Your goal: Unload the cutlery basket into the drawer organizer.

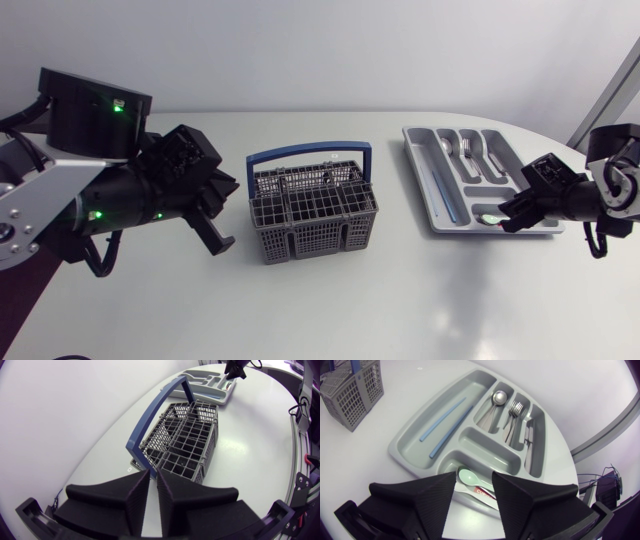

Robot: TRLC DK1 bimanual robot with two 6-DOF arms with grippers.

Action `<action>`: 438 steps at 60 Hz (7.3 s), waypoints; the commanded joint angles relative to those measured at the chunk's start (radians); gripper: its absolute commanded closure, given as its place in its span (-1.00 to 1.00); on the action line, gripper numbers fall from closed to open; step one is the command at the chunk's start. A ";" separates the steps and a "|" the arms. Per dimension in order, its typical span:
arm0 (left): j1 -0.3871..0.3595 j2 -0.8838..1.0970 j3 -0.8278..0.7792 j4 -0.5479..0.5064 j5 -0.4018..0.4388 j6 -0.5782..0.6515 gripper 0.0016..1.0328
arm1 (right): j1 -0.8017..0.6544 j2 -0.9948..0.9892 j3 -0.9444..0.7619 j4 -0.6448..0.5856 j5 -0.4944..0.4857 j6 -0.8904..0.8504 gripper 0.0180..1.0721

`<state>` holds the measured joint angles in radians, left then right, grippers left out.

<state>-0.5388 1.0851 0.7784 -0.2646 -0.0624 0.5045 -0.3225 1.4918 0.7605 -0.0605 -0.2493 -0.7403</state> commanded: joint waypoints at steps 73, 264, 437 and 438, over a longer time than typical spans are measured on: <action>0.077 -0.028 -0.102 0.050 0.004 -0.003 0.63 | 0.734 -0.045 0.160 -0.096 0.041 0.506 -0.21; 0.252 0.501 0.111 0.145 0.127 -0.004 -0.92 | 0.497 0.065 0.134 -0.150 -0.039 0.487 -0.21; 0.556 -0.855 -0.435 0.217 0.173 -0.287 -0.92 | 0.066 -0.659 -0.244 -0.061 0.102 0.357 -0.91; 0.556 -0.870 -0.442 0.217 0.173 -0.288 -0.92 | 0.066 -0.668 -0.251 -0.048 0.107 0.357 -0.91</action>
<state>0.0063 0.3016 0.3935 -0.0685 0.1013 0.2802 -0.2573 0.8654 0.5663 -0.1425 -0.1631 -0.4026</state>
